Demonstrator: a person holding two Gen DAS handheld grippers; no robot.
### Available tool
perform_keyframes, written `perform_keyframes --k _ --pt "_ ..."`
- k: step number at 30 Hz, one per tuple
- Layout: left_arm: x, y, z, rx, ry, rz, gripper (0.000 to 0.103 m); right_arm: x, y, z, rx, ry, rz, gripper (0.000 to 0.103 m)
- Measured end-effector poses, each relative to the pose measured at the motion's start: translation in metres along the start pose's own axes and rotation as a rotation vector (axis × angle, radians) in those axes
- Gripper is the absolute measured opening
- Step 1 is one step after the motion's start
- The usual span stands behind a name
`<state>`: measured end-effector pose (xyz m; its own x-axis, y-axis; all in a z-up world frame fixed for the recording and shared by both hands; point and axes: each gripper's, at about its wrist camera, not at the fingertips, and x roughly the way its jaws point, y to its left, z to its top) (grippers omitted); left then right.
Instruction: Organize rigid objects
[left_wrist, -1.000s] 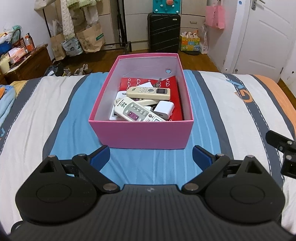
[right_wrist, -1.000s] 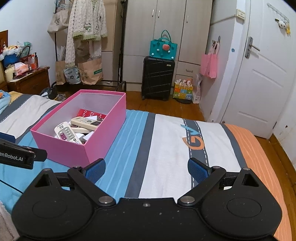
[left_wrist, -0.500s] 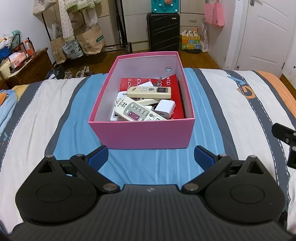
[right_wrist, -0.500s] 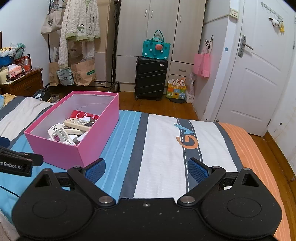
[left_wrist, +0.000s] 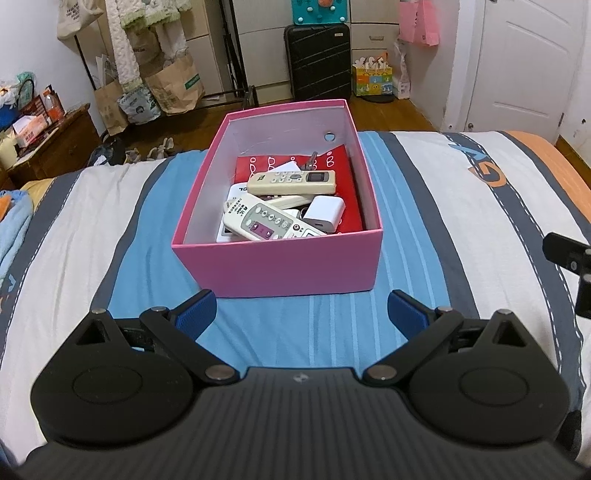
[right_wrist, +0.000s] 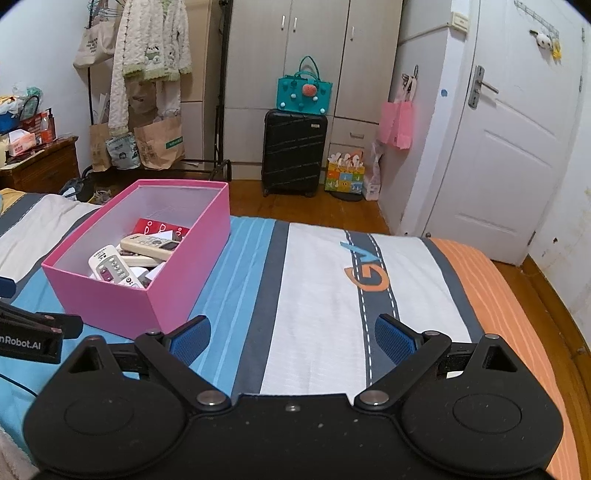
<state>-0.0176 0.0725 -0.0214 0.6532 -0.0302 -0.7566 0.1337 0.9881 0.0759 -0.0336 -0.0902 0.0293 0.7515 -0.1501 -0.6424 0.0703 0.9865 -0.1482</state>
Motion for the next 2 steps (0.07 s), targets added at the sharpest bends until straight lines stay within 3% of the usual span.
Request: perform_keyframes --k 2 --pt "0.0003 -0.0011 -0.0001 0.004 0.003 0.007 0.100 -0.0021 0.0019 -0.0005 -0.013 -0.010 -0.012 0.097"
